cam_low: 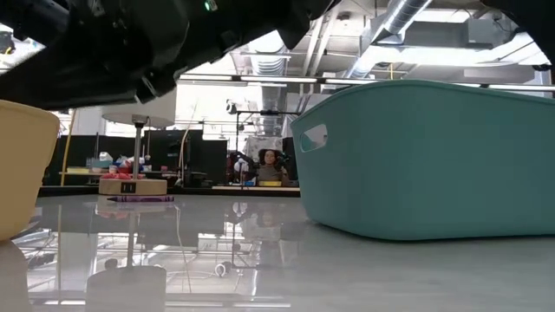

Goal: Sort crayons
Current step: Put the red crayon into the yellow bin, then put the purple crayon into the blue bin

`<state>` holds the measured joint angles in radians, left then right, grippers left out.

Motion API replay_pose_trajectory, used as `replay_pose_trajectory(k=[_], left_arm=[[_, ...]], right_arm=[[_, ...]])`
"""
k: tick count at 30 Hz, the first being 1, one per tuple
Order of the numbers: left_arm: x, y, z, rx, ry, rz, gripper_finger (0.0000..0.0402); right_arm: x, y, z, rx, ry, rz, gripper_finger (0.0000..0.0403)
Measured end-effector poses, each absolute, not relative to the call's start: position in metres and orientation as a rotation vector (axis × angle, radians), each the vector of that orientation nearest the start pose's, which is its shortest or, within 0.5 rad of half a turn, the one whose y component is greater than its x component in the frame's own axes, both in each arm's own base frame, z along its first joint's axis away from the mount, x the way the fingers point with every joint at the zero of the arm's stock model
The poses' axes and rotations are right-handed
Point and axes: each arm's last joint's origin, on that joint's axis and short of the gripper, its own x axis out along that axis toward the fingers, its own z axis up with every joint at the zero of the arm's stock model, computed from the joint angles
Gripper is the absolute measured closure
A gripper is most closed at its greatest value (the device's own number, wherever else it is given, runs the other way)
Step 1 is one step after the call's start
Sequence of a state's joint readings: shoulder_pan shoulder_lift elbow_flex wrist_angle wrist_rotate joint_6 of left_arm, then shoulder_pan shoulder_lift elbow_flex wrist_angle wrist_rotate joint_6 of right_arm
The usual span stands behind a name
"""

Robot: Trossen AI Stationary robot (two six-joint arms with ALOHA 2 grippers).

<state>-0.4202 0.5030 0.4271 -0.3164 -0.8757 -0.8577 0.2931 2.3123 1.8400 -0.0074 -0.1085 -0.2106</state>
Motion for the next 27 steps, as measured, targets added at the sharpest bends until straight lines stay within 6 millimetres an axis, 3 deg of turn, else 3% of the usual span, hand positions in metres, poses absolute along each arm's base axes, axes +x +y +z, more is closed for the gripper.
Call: replay_pose_trajectory(k=[7,17,22,27], left_arm=[[0.116,-0.028,0.239,-0.597,0.101,0.547,0.0317],[0.116,-0.028,0.239,-0.6,0.101,0.547,0.0317],[0.116,-0.028,0.239,-0.6,0.101,0.546,0.0317],[0.116,-0.028,0.238,-0.593,0.109,0.546,0.0317]], right_arm=[[0.506,0.155,0.195,-0.245,0.447,0.441,0.0349],[0.505,0.15,0.203,-0.297,0.43,0.445,0.0344],[0.5,0.133,0.236,-0.393,0.367,0.431,0.0344],[0.498,0.095,0.254,-0.459,0.419,0.318,0.0344]])
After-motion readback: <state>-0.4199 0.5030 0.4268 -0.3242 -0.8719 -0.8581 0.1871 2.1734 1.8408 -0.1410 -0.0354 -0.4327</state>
